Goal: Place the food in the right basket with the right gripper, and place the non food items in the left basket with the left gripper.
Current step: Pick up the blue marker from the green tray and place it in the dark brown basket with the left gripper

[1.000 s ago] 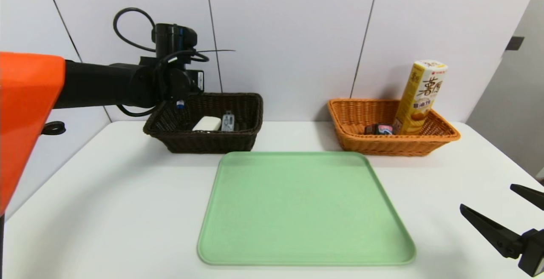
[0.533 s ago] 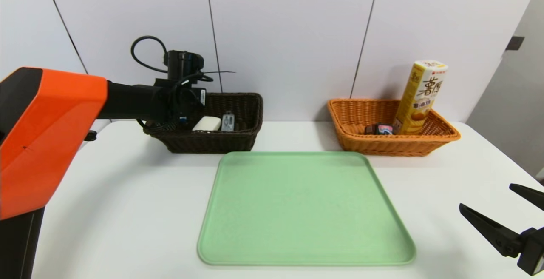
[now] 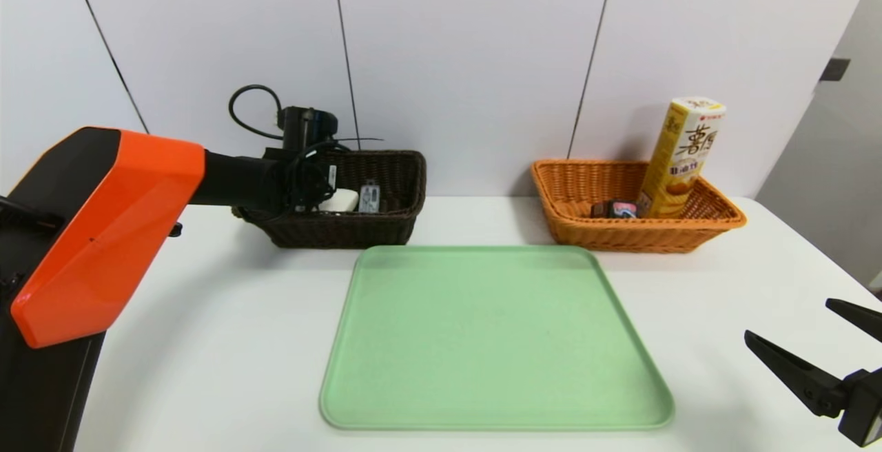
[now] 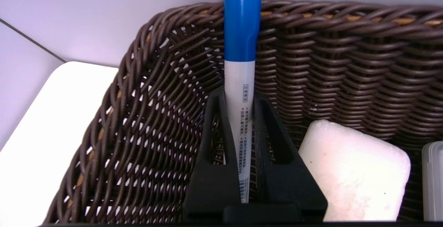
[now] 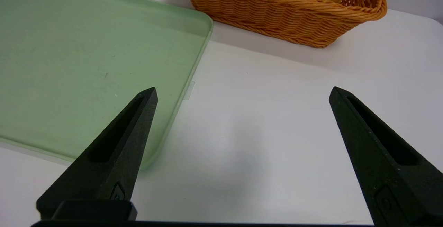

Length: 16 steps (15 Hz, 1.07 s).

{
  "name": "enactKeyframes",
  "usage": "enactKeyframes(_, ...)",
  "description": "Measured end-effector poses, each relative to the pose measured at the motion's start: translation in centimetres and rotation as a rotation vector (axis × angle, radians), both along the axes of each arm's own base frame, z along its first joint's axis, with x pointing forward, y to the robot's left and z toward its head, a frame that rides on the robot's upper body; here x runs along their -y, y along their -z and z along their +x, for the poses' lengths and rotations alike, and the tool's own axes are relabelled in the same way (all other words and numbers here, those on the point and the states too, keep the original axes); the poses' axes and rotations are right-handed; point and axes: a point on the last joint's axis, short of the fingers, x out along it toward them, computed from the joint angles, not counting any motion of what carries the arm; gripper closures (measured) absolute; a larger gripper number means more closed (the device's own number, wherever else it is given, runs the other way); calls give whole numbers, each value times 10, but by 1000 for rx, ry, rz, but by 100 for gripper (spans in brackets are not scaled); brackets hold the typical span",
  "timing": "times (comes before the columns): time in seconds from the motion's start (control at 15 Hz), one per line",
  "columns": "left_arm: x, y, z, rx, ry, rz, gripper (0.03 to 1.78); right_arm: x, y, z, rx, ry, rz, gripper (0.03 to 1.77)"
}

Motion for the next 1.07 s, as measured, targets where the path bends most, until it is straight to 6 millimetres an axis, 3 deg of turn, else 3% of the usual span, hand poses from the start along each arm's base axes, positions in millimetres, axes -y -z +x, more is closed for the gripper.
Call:
enactKeyframes(0.33,0,-1,3,44,-9,-10,91,0,0,0,0,0,0,9)
enactKeyframes(0.6,-1,-6,1,56,-9,-15,59,0,0,0,3,0,0,9)
enactKeyframes(0.87,-5,-39,-16,88,-1,-23,40,0,-2,0,10,0,1,9)
enactKeyframes(1.07,-12,-77,-48,103,4,-33,30,0,-6,1,23,0,2,9)
